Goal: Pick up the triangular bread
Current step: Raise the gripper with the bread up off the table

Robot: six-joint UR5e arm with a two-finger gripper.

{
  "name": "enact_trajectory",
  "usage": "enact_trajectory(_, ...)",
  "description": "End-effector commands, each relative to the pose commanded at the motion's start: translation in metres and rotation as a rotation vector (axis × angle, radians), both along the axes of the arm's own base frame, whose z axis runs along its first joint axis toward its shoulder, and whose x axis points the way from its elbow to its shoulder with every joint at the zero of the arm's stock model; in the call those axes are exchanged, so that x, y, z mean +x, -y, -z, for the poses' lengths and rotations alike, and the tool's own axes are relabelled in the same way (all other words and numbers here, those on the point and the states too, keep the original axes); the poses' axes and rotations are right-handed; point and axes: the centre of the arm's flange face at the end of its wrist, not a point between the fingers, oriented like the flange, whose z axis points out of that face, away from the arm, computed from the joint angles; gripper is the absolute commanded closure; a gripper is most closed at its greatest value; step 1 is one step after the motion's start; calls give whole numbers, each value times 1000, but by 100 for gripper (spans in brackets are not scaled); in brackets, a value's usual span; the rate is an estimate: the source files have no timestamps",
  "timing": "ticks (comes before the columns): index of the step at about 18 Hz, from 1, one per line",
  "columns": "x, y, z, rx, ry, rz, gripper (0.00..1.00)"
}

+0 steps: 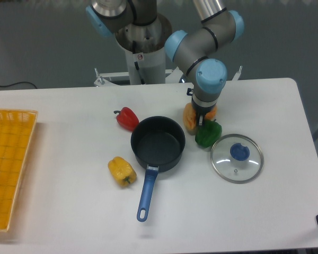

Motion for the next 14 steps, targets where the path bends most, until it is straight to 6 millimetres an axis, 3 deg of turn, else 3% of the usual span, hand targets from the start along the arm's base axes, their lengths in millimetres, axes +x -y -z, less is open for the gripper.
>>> enact_trajectory(12,-12,-1,-40,-9,-6,-106,100)
enact_trajectory(14,-22,-3,-65,12,-38,-145,100)
